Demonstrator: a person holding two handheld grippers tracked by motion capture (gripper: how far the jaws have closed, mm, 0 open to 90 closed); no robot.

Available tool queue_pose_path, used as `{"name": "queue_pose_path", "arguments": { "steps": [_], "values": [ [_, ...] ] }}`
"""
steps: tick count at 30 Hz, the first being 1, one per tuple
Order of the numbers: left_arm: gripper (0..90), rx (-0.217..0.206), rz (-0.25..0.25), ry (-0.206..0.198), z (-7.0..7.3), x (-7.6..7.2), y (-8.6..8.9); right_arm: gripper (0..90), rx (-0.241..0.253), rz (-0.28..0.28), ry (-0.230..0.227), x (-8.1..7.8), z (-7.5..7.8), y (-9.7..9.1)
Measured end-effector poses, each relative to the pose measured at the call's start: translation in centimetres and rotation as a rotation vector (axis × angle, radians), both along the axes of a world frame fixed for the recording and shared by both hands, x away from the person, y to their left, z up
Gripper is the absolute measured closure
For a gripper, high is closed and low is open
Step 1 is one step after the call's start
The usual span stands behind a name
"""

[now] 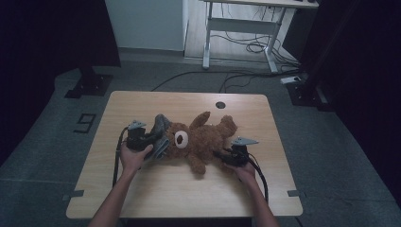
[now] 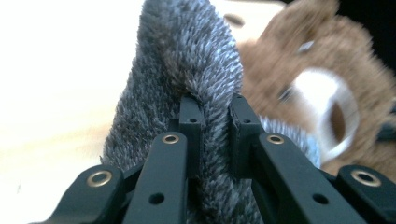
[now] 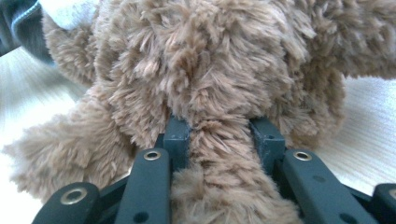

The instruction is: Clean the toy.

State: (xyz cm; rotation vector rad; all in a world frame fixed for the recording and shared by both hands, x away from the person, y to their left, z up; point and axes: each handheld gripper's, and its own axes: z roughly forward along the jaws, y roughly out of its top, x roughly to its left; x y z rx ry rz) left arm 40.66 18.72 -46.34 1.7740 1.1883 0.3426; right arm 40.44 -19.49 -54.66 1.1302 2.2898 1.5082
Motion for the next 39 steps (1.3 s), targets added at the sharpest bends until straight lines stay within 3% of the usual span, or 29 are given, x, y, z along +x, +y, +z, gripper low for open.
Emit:
{"name": "queue_pose_path", "arguments": {
  "steps": [2, 5, 9, 11, 15, 16, 18, 20, 23, 25, 29, 34, 39],
  "values": [
    [78.4, 0.012, -0.041, -0.033, 1.6, 0.2, -1.5, 65.7, 0.002, -0.001, -0.011, -0.4, -0.1, 0.0],
    [77.9, 0.031, -0.084, -0.052, 3.1, 0.9, -4.1, 65.7, -0.002, -0.003, -0.015, -1.1, -0.4, -0.1],
    [77.7, 0.071, -0.131, -0.057, 3.9, 2.1, -8.0, 65.7, -0.019, -0.004, -0.021, -1.4, -0.4, -0.1],
    [77.8, 0.093, -0.136, -0.043, 3.6, 2.7, -9.4, 65.7, -0.026, -0.005, -0.017, -1.5, -0.3, -0.1],
    [77.8, 0.147, -0.157, 0.045, 1.7, 3.5, -10.5, 65.7, -0.034, -0.006, -0.015, -1.7, -0.3, 0.0],
    [78.0, 0.163, -0.158, 0.055, 1.1, 3.5, -10.4, 65.7, -0.038, -0.003, -0.019, -1.7, -0.3, 0.0],
    [78.2, 0.134, -0.162, 0.052, 0.4, 3.2, -9.7, 65.6, -0.042, -0.001, -0.015, -1.7, -0.3, 0.0],
    [78.5, 0.108, -0.174, 0.047, 0.2, 2.6, -8.7, 65.4, -0.042, 0.007, -0.011, -1.8, -0.3, 0.1],
    [78.5, 0.104, -0.170, 0.024, 0.4, 1.3, -7.4, 65.5, -0.048, 0.009, -0.008, -1.9, -0.4, 0.2],
    [78.5, 0.139, -0.147, -0.013, 0.6, 0.5, -6.8, 65.5, -0.056, 0.007, -0.007, -2.0, -0.4, 0.3],
    [78.5, 0.161, -0.087, -0.034, 0.8, -0.2, -4.6, 65.4, -0.053, 0.003, -0.011, -2.3, -0.4, 0.3],
    [78.5, 0.142, -0.027, 0.006, -0.5, -0.5, -1.6, 65.5, -0.056, 0.000, -0.010, -2.3, -0.4, 0.3],
    [78.8, 0.121, -0.003, 0.026, -2.0, -0.9, -0.6, 65.4, -0.058, -0.006, -0.012, -2.4, -0.4, 0.3]
  ]
}}
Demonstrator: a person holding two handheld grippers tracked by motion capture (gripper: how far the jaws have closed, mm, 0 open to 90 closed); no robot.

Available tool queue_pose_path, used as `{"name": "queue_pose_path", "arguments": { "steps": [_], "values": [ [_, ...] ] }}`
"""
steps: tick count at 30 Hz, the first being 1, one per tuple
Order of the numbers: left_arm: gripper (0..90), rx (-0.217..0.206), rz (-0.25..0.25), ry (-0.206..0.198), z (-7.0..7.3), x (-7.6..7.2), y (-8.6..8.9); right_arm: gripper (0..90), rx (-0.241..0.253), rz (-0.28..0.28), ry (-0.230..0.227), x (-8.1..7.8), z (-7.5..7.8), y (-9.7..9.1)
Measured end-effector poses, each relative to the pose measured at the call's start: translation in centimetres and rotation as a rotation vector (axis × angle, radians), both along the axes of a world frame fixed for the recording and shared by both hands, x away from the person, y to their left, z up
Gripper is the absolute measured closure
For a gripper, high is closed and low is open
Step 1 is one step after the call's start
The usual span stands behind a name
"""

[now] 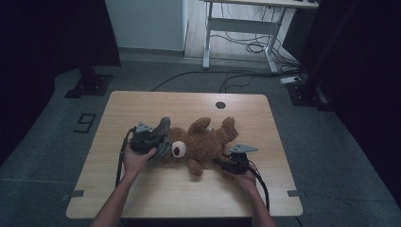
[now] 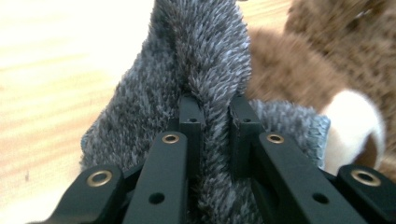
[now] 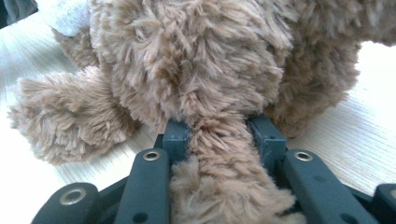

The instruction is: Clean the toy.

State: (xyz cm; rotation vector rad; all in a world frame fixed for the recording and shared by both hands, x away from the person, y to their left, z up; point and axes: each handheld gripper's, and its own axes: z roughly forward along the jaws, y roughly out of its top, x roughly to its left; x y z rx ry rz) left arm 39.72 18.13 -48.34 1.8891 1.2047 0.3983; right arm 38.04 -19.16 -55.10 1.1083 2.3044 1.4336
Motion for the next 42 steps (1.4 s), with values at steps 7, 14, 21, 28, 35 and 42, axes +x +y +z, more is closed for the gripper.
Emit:
{"name": "queue_pose_path", "arguments": {
  "steps": [7, 14, 21, 28, 35, 42],
  "values": [
    [78.8, 0.014, 0.011, 0.124, -2.8, 0.4, 1.0, 65.5, 0.002, 0.002, 0.005, 0.1, 0.0, -0.1],
    [79.1, -0.060, 0.005, 0.031, 0.3, 0.1, 1.4, 65.5, 0.003, -0.003, 0.015, 0.2, 0.0, -0.1],
    [79.2, -0.090, -0.104, -0.072, 5.2, 0.5, -2.9, 65.5, 0.007, -0.008, 0.025, 0.2, 0.0, -0.2],
    [78.9, -0.088, -0.245, -0.058, 6.0, 1.3, -10.5, 65.4, 0.000, -0.005, 0.020, 0.1, 0.0, -0.1],
    [78.6, 0.003, -0.236, 0.015, 3.4, 2.5, -13.8, 65.4, 0.004, -0.010, 0.019, 0.1, 0.0, -0.1],
    [78.8, 0.032, -0.179, 0.005, 3.2, 2.2, -10.9, 65.3, 0.001, 0.001, 0.014, 0.2, 0.0, 0.0]
  ]
}}
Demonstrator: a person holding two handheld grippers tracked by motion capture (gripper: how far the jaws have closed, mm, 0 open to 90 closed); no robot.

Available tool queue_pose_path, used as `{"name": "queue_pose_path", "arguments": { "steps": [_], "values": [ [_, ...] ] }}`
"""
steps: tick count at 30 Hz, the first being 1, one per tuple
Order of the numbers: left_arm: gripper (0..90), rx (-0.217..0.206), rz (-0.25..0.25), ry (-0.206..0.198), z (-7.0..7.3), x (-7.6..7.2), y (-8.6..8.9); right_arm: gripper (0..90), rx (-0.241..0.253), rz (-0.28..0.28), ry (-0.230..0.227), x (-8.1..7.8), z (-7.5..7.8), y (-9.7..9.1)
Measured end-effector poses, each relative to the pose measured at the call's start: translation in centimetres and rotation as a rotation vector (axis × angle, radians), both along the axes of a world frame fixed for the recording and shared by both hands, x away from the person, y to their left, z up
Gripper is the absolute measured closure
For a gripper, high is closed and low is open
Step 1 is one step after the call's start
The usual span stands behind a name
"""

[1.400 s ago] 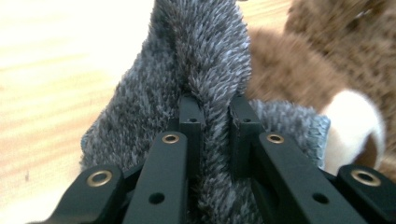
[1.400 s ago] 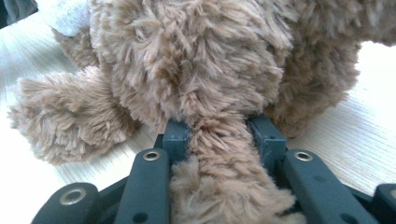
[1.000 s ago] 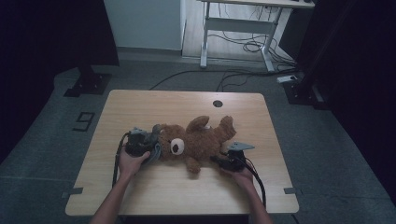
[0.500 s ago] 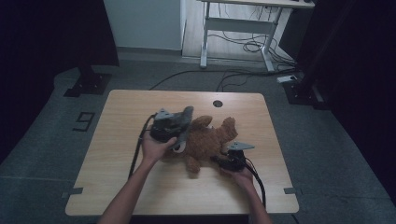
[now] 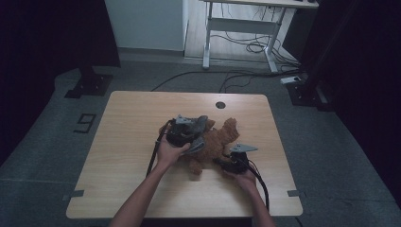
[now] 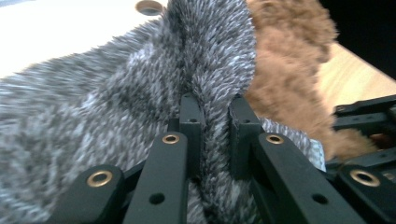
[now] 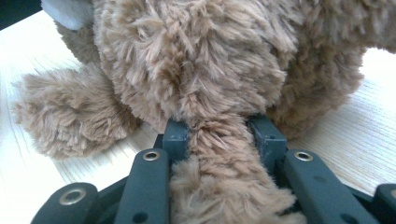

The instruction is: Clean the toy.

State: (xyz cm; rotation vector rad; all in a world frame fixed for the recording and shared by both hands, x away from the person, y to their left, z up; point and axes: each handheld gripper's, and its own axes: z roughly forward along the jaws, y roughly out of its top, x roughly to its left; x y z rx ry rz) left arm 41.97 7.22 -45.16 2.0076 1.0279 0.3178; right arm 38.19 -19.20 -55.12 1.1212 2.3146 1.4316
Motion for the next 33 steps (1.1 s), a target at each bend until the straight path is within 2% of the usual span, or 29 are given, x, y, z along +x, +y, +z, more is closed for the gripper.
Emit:
{"name": "queue_pose_path", "arguments": {
  "steps": [4, 7, 9, 12, 13, 14, 18, 21, 23, 25, 28, 33],
  "values": [
    [78.8, 0.000, 0.049, -0.020, 0.5, -0.1, 2.4, 65.2, -0.001, 0.000, -0.002, 0.0, 0.0, 0.0],
    [78.8, -0.010, 0.094, -0.026, 0.8, 0.0, 4.6, 65.3, -0.001, -0.002, -0.003, -0.1, 0.0, 0.1],
    [78.8, -0.002, 0.125, -0.027, 0.8, 0.0, 6.2, 65.2, 0.000, -0.001, -0.001, -0.1, 0.0, 0.0],
    [78.7, -0.016, 0.167, -0.007, 0.1, 0.0, 8.3, 65.3, -0.001, -0.004, 0.000, -0.1, 0.0, 0.1],
    [78.8, -0.016, 0.189, 0.003, -0.7, -0.2, 9.5, 65.3, -0.001, -0.003, -0.001, -0.1, 0.0, 0.1],
    [78.8, -0.016, 0.189, 0.003, -0.7, -0.2, 9.5, 65.3, -0.001, -0.003, -0.001, -0.1, 0.0, 0.1],
    [79.0, 0.011, 0.217, 0.029, -2.6, -0.6, 11.0, 65.3, -0.001, -0.003, 0.000, -0.1, 0.0, 0.1],
    [79.1, 0.081, 0.204, 0.023, -4.1, -1.4, 11.0, 65.3, 0.000, -0.005, 0.004, 0.0, 0.0, 0.1],
    [79.1, 0.117, 0.196, 0.040, -4.7, -1.4, 10.9, 65.3, 0.002, -0.005, 0.007, 0.0, 0.0, 0.0],
    [79.1, 0.118, 0.193, 0.058, -4.8, -1.3, 11.1, 65.3, 0.001, -0.006, 0.007, 0.0, 0.0, 0.0],
    [79.0, 0.062, 0.214, 0.030, -3.4, -1.5, 11.6, 65.3, 0.001, -0.008, 0.008, 0.0, 0.0, 0.0],
    [79.0, 0.011, 0.180, -0.066, 1.2, -1.5, 10.7, 65.4, 0.006, -0.008, 0.014, 0.0, 0.0, 0.0]
  ]
}}
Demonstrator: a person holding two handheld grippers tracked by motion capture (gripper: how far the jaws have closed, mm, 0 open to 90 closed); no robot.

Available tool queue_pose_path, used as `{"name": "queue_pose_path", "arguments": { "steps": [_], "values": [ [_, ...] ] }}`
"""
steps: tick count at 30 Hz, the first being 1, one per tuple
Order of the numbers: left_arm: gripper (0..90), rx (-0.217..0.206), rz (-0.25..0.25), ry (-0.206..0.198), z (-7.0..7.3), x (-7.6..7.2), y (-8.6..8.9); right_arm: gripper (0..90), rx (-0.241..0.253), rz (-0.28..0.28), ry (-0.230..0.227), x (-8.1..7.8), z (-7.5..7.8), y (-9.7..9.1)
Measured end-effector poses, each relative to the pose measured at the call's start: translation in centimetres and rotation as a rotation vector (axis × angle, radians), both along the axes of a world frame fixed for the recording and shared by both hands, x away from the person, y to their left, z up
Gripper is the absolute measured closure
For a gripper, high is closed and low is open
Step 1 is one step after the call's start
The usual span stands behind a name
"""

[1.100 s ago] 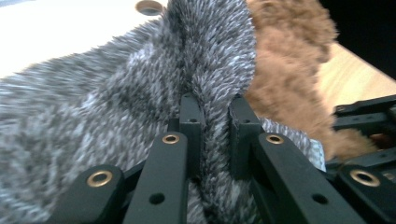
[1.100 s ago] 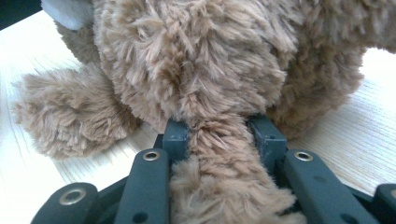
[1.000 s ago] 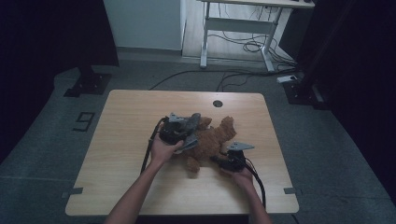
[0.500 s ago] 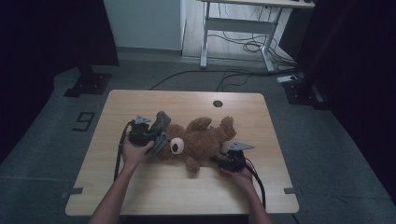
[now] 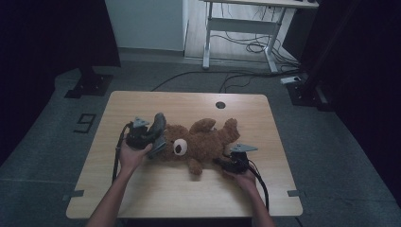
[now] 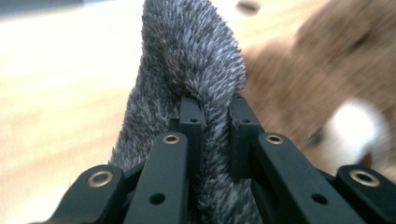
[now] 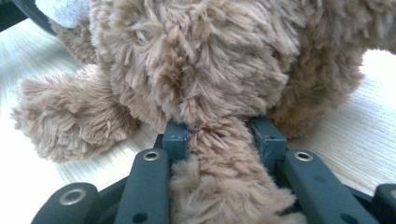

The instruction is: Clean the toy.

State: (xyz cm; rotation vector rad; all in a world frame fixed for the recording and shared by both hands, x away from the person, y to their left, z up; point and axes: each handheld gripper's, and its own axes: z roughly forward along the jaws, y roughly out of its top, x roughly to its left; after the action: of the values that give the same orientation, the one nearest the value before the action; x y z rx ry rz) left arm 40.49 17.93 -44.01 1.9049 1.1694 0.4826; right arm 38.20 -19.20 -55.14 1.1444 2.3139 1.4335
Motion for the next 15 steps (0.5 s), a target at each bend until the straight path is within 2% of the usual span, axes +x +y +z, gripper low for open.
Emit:
{"name": "queue_pose_path", "arguments": {
  "steps": [1, 4, 7, 10, 12, 15],
  "values": [
    [78.9, -0.009, -0.011, -0.014, 0.8, 0.2, -0.5, 65.4, -0.002, -0.002, -0.002, 0.0, 0.0, 0.0],
    [78.9, -0.037, -0.058, -0.022, 2.7, 1.0, -2.4, 65.3, -0.004, -0.004, -0.003, 0.0, 0.0, 0.0],
    [78.9, -0.025, -0.089, -0.022, 3.2, 1.6, -4.6, 65.4, -0.003, -0.002, -0.001, 0.0, 0.0, 0.0],
    [78.9, -0.014, -0.128, -0.010, 2.9, 2.1, -7.0, 65.3, -0.001, -0.003, -0.002, 0.0, 0.0, 0.0],
    [78.9, 0.007, -0.146, 0.016, 2.2, 2.5, -8.5, 65.3, 0.000, -0.004, -0.001, -0.1, 0.0, 0.0],
    [78.9, 0.088, -0.152, 0.071, 0.3, 3.2, -9.8, 65.3, 0.002, -0.004, -0.001, -0.1, 0.0, 0.0]
  ]
}}
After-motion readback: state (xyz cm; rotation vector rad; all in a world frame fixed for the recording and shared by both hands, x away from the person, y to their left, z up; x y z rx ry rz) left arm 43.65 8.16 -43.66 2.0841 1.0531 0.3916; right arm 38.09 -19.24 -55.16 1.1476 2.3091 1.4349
